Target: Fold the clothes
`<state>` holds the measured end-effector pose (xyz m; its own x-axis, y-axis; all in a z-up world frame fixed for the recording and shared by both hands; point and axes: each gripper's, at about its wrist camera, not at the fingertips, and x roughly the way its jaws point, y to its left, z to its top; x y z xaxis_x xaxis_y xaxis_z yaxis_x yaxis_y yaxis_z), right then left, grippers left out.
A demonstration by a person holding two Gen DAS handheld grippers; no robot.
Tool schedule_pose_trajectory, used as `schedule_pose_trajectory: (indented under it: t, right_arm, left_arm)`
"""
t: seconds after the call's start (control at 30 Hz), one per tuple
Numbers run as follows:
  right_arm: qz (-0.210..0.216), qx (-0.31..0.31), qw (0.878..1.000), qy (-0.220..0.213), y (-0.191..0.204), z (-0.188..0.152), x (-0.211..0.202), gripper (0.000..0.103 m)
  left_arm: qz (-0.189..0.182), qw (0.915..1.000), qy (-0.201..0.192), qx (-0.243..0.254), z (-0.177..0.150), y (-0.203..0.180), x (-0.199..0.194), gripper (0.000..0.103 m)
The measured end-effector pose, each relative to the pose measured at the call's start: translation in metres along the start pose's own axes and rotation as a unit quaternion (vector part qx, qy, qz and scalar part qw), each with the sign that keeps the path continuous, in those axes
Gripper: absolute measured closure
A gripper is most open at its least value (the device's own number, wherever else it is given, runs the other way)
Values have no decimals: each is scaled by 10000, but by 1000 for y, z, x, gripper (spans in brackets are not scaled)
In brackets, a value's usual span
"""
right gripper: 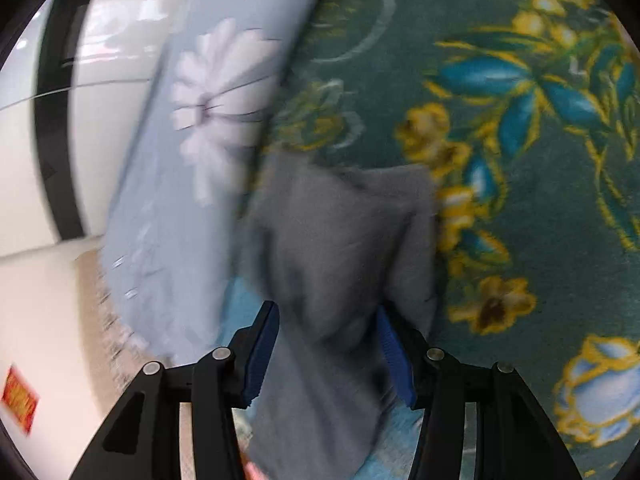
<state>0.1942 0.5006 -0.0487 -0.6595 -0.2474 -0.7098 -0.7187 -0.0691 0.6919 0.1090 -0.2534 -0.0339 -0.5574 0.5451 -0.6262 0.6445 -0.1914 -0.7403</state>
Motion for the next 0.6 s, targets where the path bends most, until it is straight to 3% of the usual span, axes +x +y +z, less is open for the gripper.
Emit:
schedule_pose_trajectory:
  t: [0.1,0.17,0.23,0.27,0.33,0.53,0.6]
  right_arm:
    - [156,-85,9998,2,11,3,5,48]
    - [256,-356,9990,-51,24,4,3,54]
    - [126,-610,9980,-92,35,6,1,80]
    - [-29,-665,9978,-64,37,7,1,82]
    - [-165,-784,9968,-35,40,9,-1,84]
    - [728,-1339,9876,-368,50,5,-40,86]
    - [233,-1463,9884,-335,44,11,-32,86]
  left_arm:
    - [57,10000,46,49,-11,-1,0,82]
    - [95,9999,40,69,-17,0,-1,82]
    - [129,9999,0,89,-20,1,-4,82]
    - [144,9999,-17,78,-22,4,-5,82]
    - [141,9999,-21,16,-25,8,-5,82]
    - [198,9998,92,7,-37,16,-3,82]
    - [254,9996,94,46,-38,17,-2,82]
